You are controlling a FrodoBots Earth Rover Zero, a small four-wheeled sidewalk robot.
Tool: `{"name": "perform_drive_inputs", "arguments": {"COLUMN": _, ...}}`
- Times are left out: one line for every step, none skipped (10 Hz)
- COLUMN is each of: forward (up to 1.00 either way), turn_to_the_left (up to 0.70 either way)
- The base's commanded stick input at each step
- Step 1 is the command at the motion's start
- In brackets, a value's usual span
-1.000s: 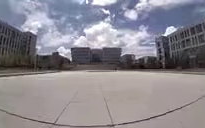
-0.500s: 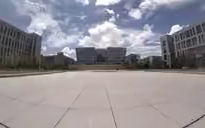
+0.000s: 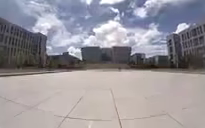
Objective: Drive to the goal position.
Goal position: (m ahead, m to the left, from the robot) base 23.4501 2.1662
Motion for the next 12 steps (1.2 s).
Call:
{"name": "perform_drive_inputs", "arguments": {"forward": 0.7, "turn_to_the_left": 0.02}}
{"name": "perform_drive_inputs", "arguments": {"forward": 0.7, "turn_to_the_left": 0.0}}
{"name": "perform_drive_inputs", "arguments": {"forward": 0.7, "turn_to_the_left": 0.1}}
{"name": "perform_drive_inputs", "arguments": {"forward": 0.7, "turn_to_the_left": 0.13}}
{"name": "perform_drive_inputs", "arguments": {"forward": 0.7, "turn_to_the_left": 0.14}}
{"name": "perform_drive_inputs", "arguments": {"forward": 0.7, "turn_to_the_left": -0.29}}
{"name": "perform_drive_inputs", "arguments": {"forward": 0.7, "turn_to_the_left": -0.35}}
{"name": "perform_drive_inputs", "arguments": {"forward": 0.7, "turn_to_the_left": -0.1}}
{"name": "perform_drive_inputs", "arguments": {"forward": 0.7, "turn_to_the_left": 0.17}}
{"name": "perform_drive_inputs", "arguments": {"forward": 0.7, "turn_to_the_left": 0.13}}
{"name": "perform_drive_inputs", "arguments": {"forward": 0.7, "turn_to_the_left": 0.03}}
{"name": "perform_drive_inputs", "arguments": {"forward": 0.7, "turn_to_the_left": 0.1}}
